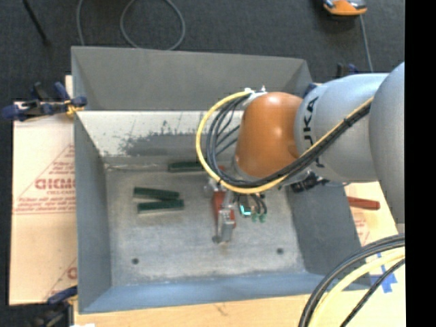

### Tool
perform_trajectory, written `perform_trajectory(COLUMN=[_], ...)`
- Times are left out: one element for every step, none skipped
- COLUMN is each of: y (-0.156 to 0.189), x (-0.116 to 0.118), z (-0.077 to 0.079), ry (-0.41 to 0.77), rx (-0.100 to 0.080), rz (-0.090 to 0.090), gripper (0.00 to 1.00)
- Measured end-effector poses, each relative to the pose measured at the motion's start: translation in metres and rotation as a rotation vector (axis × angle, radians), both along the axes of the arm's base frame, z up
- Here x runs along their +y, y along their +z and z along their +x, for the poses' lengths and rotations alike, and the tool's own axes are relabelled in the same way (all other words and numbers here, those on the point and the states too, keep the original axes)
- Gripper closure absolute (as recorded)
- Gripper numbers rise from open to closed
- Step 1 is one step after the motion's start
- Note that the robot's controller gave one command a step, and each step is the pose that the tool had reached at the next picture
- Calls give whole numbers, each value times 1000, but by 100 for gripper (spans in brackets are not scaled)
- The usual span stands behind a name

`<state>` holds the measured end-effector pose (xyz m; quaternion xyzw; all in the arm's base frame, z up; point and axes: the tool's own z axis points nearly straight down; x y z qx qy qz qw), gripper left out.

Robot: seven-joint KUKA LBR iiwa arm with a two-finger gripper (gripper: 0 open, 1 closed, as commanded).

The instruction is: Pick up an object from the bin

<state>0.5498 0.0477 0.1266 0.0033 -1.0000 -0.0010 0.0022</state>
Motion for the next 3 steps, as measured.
perform_trajectory(y=[-56, -50, -54], x=[-67, -23, 74], z=[29, 21, 39], ry=[54, -269, -358], rx=[-11, -6, -12], rz=[-4, -1, 2], gripper=[0, 0, 0])
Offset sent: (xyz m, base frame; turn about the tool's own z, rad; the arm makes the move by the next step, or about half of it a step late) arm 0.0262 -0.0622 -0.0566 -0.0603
